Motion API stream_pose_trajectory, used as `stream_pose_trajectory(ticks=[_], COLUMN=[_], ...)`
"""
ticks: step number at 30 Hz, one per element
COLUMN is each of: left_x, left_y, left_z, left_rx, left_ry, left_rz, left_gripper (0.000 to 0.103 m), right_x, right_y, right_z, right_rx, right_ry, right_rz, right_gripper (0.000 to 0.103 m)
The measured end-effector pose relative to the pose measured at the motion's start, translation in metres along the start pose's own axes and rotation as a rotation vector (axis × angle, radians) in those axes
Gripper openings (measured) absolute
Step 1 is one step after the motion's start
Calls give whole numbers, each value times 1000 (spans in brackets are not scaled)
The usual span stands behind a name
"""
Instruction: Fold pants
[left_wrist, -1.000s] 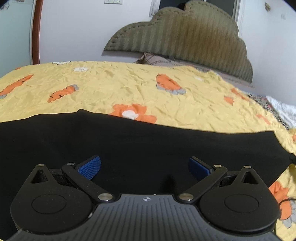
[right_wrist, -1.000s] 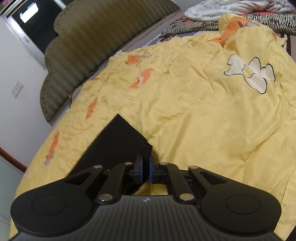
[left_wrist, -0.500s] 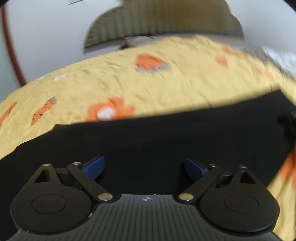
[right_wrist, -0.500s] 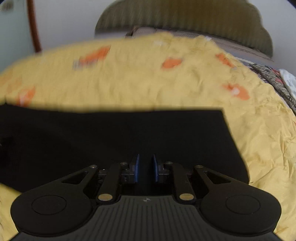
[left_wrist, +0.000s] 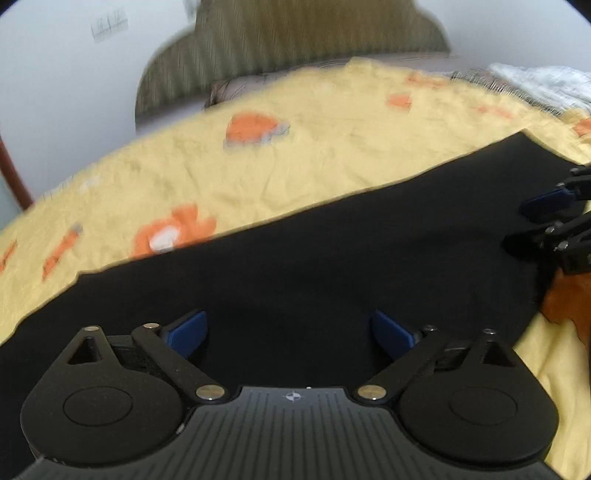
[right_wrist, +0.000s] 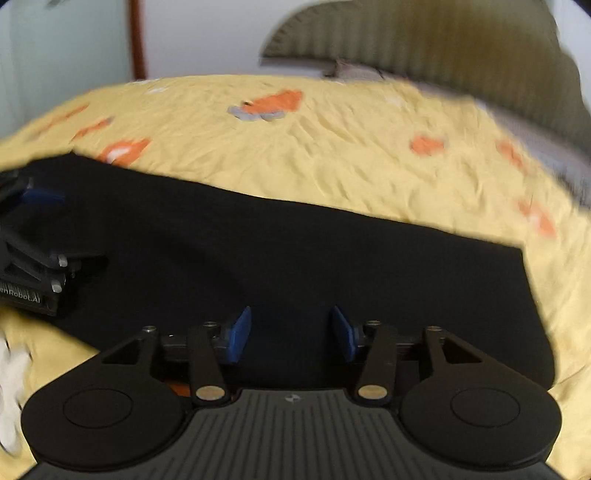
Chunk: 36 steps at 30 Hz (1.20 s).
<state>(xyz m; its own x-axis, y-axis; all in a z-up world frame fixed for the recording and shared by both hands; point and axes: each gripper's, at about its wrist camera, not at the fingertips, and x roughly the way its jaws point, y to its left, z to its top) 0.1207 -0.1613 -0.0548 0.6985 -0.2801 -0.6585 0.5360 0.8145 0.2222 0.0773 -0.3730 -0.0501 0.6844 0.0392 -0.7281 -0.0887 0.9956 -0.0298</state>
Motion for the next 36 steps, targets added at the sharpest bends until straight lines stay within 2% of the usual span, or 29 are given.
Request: stream_pose_trajectory(ticks=[1, 3, 6, 7, 8, 9, 10, 11, 12, 13, 14, 16, 18, 20, 21, 23, 24, 26, 28, 30, 32, 34, 36], left_x=[-6, -14, -12, -9, -4, 1, 2, -4, -9, -14, -18, -21, -15, 3, 13, 35, 40, 36, 28, 22, 21, 22, 21], left_y=[0, 6, 17, 19, 18, 15, 13, 13, 12, 11, 12, 17, 23, 28, 30, 28, 28, 28, 26, 27, 29, 30, 28], left_z=[-5, -11, -4, -2, 0, 2, -1, -4, -7, -9, -9, -4, 7, 20, 25, 29, 28, 26, 25, 22, 20, 18, 15], left_rx=[26, 14, -72, -95, -96, -77, -61, -54, -29, -4, -1, -22, -77, -129, -142, -148, -157, -183, -166, -176, -210, -239, -231], left_ry=[4, 6, -15, -20, 3, 44, 58, 38, 34, 29, 17, -23, -69, -56, -35, 43, 62, 39, 35, 4, -5, -18, -40], left_rz=[-7, -22, -7, 7, 12, 2, -9, -12, -20, -26, -18, 9, 50, 85, 84, 83, 84, 85, 92, 132, 156, 162, 192], left_gripper=[100, 99, 100, 100, 100, 99, 97, 100, 100, 100, 99, 100, 102, 102, 102, 103, 102, 102, 102, 102, 102, 102, 102], right_x=[-6, -14, -18, -16, -10, -2, 7, 11, 4, -1, -7, -18, -20, -12, -5, 17, 29, 42, 36, 16, 14, 30, 48], right_y=[1, -5, -1, 0, 1, 3, 9, 17, 23, 25, 22, 10, -10, -39, -55, -85, -94, -104, -111, -115, -113, -106, -93], right_z=[-3, -4, 5, 7, 10, 12, 10, 7, 3, 1, 1, 3, 8, 17, 20, 22, 23, 21, 23, 17, 14, 13, 9], right_rx=[-31, -52, 11, 47, 75, 76, 42, -16, -71, -112, -126, -118, -54, 70, 141, 252, 273, 277, 345, 418, 441, 404, 312], right_ry=[21, 49, -38, -71, -82, -68, -26, 1, -32, -18, 0, -33, -104, -144, -151, -104, -85, -95, -125, -213, -273, -264, -198], right_rz=[11, 19, -3, 17, 45, 73, 82, 69, 57, 73, 96, 93, -20, -122, -127, -104, -135, -197, -213, -234, -177, -124, -156], right_gripper=[49, 50, 50, 53, 63, 69, 71, 72, 72, 73, 73, 73, 73, 73, 73, 73, 73, 76, 76, 76, 82, 82, 83])
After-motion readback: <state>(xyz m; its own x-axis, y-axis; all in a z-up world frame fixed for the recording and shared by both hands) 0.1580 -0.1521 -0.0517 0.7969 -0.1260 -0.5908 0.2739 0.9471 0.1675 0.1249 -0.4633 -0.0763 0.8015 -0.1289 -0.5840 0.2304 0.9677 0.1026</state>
